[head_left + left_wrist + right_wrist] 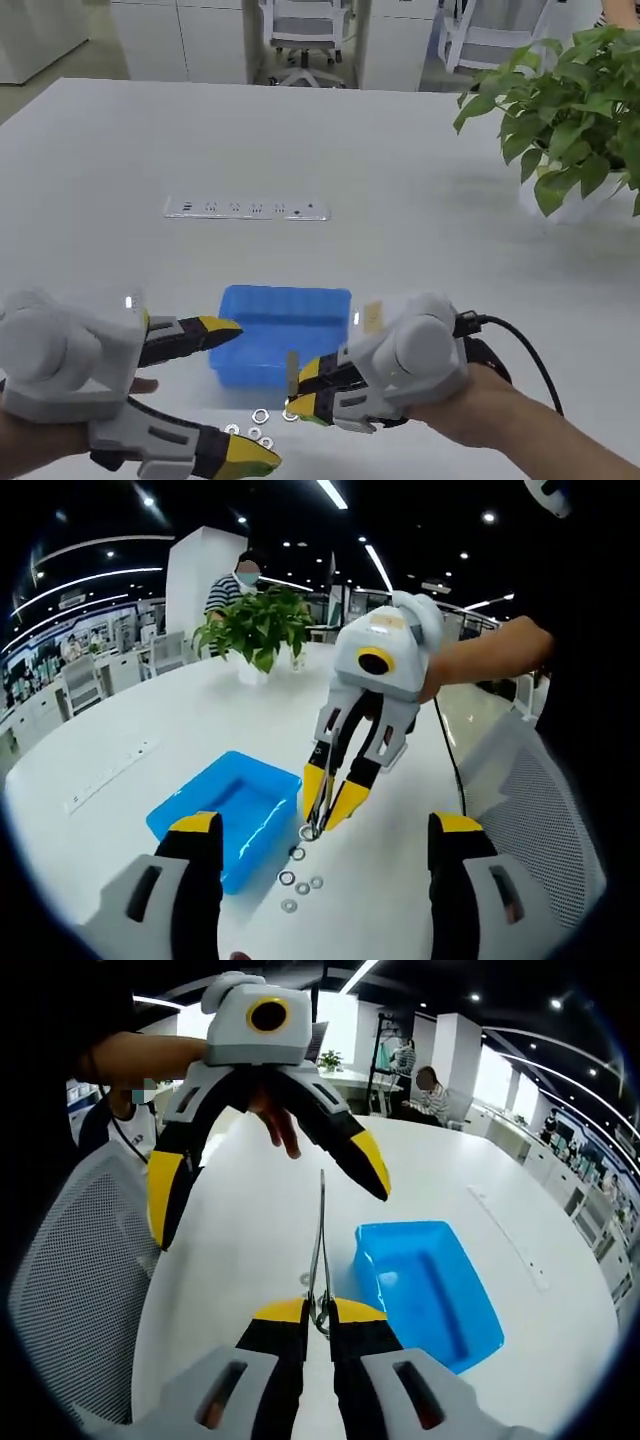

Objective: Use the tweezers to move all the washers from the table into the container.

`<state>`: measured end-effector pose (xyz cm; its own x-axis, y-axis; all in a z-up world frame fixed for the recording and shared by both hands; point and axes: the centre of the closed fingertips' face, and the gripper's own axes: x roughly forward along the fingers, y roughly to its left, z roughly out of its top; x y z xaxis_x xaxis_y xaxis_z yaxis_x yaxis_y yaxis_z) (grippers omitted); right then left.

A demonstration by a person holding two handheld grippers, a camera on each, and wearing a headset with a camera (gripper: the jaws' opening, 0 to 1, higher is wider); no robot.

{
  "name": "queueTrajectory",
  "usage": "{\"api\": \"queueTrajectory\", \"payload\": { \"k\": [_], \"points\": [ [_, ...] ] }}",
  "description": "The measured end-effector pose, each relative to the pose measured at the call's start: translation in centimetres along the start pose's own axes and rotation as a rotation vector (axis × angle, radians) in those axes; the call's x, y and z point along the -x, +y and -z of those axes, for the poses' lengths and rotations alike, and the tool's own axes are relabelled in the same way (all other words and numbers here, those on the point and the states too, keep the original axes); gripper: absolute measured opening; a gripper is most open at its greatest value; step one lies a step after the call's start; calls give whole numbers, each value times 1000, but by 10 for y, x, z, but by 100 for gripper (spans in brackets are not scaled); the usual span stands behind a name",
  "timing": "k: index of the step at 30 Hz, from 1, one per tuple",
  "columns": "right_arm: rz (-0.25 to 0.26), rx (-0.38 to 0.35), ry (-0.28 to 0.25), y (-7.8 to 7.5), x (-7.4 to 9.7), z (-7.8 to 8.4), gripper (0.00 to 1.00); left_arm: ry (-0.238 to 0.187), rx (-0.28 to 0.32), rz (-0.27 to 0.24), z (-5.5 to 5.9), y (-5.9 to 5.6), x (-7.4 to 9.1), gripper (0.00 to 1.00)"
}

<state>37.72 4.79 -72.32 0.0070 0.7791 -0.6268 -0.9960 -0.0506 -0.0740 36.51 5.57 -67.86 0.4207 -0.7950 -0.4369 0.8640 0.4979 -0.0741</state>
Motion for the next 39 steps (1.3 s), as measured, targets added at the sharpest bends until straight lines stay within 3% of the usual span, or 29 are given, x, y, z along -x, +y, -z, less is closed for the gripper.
{"api": "queueTrajectory", "payload": {
  "k": [6,19,30,39],
  "points": [
    [10,14,-9,-10,7,-10,9,-9,7,-33,0,2,3,99],
    [41,28,-39,-44,15,-24,9,8,15,-61,5,3,13,99],
    [52,60,-49,-68,8,-19,9,22,20,-75,7,0,19,99],
    [50,66,-64,-86,-1,-10,9,34,19,-77,11,5,22,99]
  ]
}}
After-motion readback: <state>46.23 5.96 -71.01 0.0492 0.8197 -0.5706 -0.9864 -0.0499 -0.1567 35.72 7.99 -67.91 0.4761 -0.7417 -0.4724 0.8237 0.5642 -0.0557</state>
